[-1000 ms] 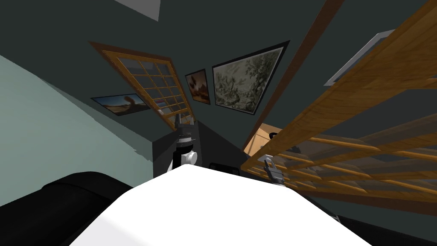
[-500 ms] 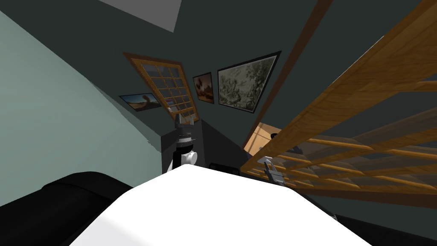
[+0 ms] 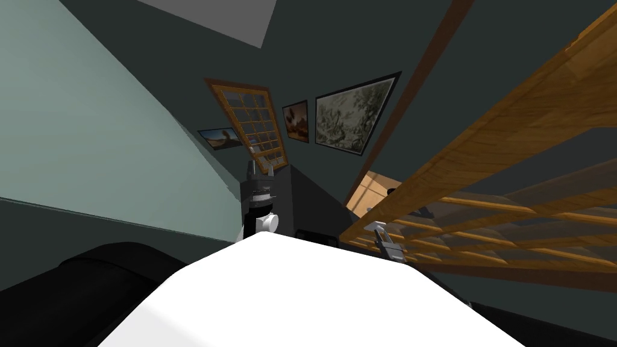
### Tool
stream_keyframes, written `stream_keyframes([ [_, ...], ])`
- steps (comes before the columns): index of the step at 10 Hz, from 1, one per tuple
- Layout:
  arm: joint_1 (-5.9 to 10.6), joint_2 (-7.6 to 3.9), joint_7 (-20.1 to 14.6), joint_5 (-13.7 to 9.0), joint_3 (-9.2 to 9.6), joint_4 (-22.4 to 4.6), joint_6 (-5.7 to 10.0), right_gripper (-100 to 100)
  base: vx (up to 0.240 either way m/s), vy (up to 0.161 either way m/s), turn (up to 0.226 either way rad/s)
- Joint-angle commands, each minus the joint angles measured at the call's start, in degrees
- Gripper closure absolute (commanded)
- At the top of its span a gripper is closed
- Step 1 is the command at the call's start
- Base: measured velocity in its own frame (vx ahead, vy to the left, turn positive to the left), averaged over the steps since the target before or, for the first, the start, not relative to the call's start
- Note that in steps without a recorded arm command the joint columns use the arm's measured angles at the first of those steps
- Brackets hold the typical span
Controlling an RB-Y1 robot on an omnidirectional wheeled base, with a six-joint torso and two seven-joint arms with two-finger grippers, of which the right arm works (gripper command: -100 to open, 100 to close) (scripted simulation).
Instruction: Pull the door open
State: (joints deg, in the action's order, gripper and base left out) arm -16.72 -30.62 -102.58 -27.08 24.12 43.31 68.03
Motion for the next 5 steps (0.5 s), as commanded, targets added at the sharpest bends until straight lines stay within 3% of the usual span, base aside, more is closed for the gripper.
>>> stream_keyframes([
  [1,-0.19,-0.31,-0.67,0.33,0.52,-0.62,0.99,100,-0.258,-0.029,0.112],
  [3,-0.19,-0.43,-0.7,0.33,0.52,-0.65,0.91,100,-0.179,-0.039,0.062],
  [5,-0.34,-0.55,-1.35,0.69,0.93,-1.76,2.11,100,-0.188,-0.063,0.196],
])
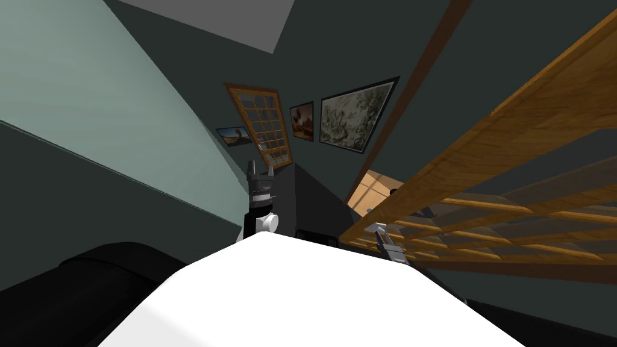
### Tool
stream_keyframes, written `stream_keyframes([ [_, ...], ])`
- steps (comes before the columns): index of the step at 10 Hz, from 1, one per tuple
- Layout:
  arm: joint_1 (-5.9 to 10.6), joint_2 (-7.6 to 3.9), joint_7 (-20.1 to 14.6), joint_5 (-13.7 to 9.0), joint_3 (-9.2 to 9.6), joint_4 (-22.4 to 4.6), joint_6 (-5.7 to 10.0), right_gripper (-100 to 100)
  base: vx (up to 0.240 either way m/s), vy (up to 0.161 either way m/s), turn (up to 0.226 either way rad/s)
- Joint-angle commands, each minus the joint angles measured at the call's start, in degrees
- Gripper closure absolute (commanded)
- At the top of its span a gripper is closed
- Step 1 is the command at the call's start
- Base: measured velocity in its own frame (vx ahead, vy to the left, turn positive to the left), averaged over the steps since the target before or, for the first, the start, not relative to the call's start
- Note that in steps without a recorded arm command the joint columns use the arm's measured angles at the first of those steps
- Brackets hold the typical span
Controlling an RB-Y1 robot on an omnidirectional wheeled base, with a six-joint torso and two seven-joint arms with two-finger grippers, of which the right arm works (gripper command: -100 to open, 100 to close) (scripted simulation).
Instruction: Pull the door open
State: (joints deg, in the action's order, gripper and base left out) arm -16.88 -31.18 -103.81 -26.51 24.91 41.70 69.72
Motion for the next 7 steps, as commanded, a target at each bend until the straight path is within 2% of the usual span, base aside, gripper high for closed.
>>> stream_keyframes([
  [1,-0.2,-0.07,-0.37,0.23,0.25,-0.57,0.92,100,-0.22,-0.056,0.162],
  [2,-0.22,-0.15,-0.63,0.35,0.36,-1.01,1.47,100,-0.197,-0.043,0.144],
  [3,-0.86,-0.07,-0.42,-0.08,0.01,-0.84,1.76,-100,-0.215,0.001,-0.119],
  [5,-1.62,-0.05,-0.41,-0.43,-0.24,-0.89,2.43,-100,-0.212,0.074,-0.141],
  [6,-1.55,-0.16,-0.36,-0.33,-0.18,-0.53,2.04,-100,-0.084,0.035,-0.026],
  [7,-0.62,0.42,0.09,-0.59,-0.73,-0.58,1.08,-100,0.163,-0.006,0.077],
])
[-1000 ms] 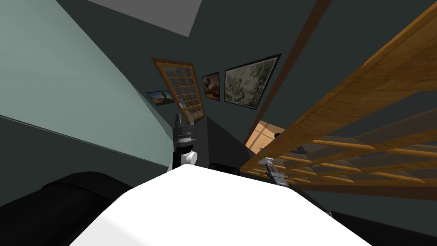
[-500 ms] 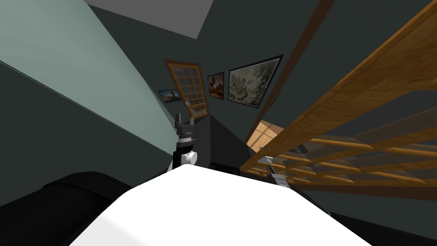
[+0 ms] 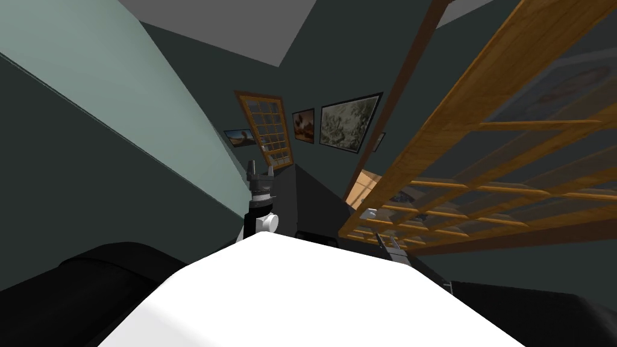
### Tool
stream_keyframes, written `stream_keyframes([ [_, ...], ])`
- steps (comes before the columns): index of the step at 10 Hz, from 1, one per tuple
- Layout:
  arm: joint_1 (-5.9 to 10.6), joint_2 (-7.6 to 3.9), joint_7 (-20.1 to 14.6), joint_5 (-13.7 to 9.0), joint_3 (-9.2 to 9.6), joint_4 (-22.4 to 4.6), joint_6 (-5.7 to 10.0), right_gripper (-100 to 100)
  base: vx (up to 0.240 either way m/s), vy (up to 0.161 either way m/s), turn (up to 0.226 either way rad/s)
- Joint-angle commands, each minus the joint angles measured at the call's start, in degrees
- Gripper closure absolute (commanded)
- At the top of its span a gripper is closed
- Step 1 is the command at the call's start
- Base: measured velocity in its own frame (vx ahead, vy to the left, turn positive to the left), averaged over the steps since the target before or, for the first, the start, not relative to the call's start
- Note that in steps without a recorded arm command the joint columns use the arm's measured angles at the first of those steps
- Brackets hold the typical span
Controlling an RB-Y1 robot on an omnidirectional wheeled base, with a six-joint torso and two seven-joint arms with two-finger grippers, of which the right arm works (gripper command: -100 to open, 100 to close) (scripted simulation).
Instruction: Pull the door open
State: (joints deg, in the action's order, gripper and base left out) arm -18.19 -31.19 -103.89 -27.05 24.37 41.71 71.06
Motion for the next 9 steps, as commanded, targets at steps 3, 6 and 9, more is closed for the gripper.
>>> stream_keyframes([
  [3,2.14,1.24,0.79,-0.38,-0.95,-0.65,-1.7,-100,0.24,-0.018,0.067],
  [6,1.62,0.91,0.69,-0.34,-0.81,-0.17,-1.51,100,0.024,0.0,0.005],
  [9,1.62,0.91,0.69,-0.34,-0.81,-0.17,-1.51,100,-0.026,-0.001,-0.001],
])
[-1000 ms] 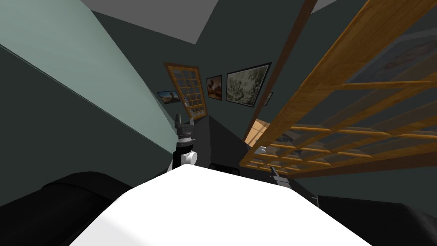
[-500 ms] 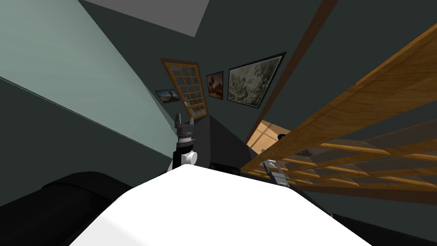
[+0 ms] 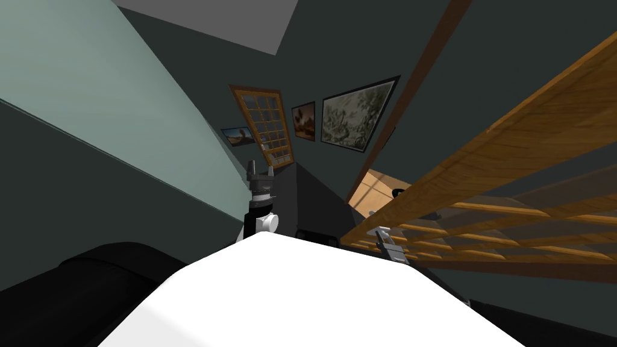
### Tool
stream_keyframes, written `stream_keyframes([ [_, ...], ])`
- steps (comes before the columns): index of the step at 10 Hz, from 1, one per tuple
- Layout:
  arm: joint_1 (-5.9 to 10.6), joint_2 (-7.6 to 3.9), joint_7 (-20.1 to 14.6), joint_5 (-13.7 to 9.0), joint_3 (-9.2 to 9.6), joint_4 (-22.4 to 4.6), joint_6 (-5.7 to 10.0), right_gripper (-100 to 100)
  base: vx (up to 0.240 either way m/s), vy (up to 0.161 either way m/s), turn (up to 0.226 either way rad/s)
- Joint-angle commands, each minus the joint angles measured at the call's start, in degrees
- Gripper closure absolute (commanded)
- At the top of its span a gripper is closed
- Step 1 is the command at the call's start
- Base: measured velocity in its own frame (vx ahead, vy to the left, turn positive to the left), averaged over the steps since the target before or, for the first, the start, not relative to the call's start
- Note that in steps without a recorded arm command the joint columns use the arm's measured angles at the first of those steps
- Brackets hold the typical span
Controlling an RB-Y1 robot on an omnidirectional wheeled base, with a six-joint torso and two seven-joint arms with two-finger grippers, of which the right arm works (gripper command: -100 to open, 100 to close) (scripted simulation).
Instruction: Pull the door open
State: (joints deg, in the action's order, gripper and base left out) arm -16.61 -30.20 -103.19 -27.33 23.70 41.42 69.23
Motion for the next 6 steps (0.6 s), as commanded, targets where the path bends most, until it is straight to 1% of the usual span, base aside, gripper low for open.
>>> stream_keyframes([
  [1,0.04,-0.08,-0.02,-0.06,-0.13,0.11,0.31,100,-0.006,0.0,-0.002],
  [2,0.08,-0.21,-0.39,0.29,0.37,-0.46,0.52,100,-0.11,-0.033,0.131],
  [4,0.19,-0.41,-0.74,0.55,0.69,-0.85,1.02,100,-0.186,-0.051,0.114],
  [6,0.36,-0.74,-1.31,0.97,1.21,-1.49,1.81,100,-0.203,-0.059,0.146],
])
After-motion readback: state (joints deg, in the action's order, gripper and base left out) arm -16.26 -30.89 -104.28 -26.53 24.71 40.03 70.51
